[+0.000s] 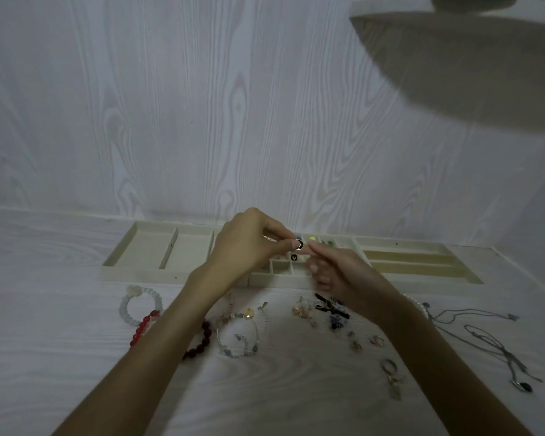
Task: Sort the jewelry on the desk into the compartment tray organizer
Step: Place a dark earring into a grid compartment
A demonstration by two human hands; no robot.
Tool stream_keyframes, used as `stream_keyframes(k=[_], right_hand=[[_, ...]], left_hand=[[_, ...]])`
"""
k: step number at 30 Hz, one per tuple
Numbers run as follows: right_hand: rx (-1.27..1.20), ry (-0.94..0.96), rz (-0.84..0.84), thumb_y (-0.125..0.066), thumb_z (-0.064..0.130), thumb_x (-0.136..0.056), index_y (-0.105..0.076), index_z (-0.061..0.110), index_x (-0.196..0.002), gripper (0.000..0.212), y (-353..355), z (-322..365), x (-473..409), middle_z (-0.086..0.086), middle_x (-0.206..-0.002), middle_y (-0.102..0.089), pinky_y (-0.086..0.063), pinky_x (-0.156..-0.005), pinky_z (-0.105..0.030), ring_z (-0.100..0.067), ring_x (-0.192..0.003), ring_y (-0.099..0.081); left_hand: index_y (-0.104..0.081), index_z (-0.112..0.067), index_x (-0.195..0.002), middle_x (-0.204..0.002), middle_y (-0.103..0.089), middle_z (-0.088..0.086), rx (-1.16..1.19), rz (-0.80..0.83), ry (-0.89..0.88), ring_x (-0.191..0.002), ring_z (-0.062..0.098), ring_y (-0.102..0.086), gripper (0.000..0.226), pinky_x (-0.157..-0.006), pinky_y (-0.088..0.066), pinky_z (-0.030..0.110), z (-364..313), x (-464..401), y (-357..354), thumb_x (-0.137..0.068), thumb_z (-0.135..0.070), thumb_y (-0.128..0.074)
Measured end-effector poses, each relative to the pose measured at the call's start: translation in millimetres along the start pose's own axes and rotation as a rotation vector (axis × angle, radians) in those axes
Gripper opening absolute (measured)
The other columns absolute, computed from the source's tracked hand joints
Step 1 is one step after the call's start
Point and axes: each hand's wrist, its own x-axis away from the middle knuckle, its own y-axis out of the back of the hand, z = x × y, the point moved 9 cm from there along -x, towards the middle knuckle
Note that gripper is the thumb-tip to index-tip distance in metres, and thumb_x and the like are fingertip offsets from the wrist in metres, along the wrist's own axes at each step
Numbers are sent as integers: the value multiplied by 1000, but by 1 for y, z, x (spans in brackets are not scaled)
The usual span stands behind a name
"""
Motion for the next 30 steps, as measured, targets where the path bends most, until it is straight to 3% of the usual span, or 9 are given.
stream_keyframes(k=[2, 4, 7, 12, 15, 20, 25, 30], right_hand=[[384, 141, -98, -59, 34, -89, -70, 14, -87, 24, 11, 25, 5, 9, -55, -59, -37, -51, -16, -4, -47, -47], [601, 284, -174, -68, 32, -83, -74, 20, -93, 18, 15, 49, 8, 4, -67, -67, -42, -51, -13, -3, -50, -53], [792, 397, -145, -74, 29, -78, -75, 22, -91, 15, 2, 70, 4, 5, -66, -64, -34, -45, -10, 1, -41, -46], [1097, 453, -236, -77, 34, -74, -75, 27, -84, 13, -9, 82, -6, 10, -66, -66, -49, -61, -25, -3, -56, -55], [1140, 490, -273, -80, 37, -70, -73, 31, -76, 11, -7, 87, -8, 11, -61, -63, -40, -57, -21, -2, -54, -54], [1283, 469, -301, -77, 37, -74, -73, 30, -78, 9, 5, 77, -25, 11, -67, -63, -35, -53, -19, -4, -59, -55], [1524, 271, -262, -64, 32, -87, -73, 25, -97, 15, 35, 53, -62, 6, -82, -64, -35, -58, -22, -9, -68, -53], [1607, 268, -225, -58, 35, -91, -72, 27, -99, 18, 30, 44, -82, 1, -96, -68, -37, -61, -25, -16, -76, -58]], left_hand=[[-75, -35, -83, -77, -72, -17, -30, -9, -6, -73, -5, -65, 6, -76, -56, 30, 2, -1, 2, -78, -38, -74], [-75, -35, -83, -75, -71, -17, -62, -27, -1, -72, -3, -65, 6, -74, -56, 30, 4, -1, 5, -78, -37, -74], [-75, -35, -85, -73, -71, -17, -97, -51, -18, -69, -4, -64, 6, -68, -55, 26, 3, -2, 7, -79, -35, -73], [-75, -35, -93, -86, -73, -14, -158, -99, -47, -74, -2, -65, 13, -65, -51, 19, 0, -2, 8, -85, -29, -67], [-74, -36, -97, -88, -73, -16, -139, -106, -62, -74, -2, -64, 15, -65, -50, 19, 0, -3, 6, -86, -29, -66], [-66, -36, -111, -82, -71, -20, -65, -88, -14, -76, -2, -67, 28, -73, -53, 24, 14, -7, 5, -84, -39, -66], [-69, -36, -99, -83, -70, -18, -59, -117, 24, -79, 0, -66, 16, -79, -53, 29, 30, -11, 24, -86, -41, -63], [-69, -37, -92, -82, -70, -16, -68, -115, 54, -81, 1, -66, 9, -83, -52, 32, 39, -12, 33, -85, -37, -65]])
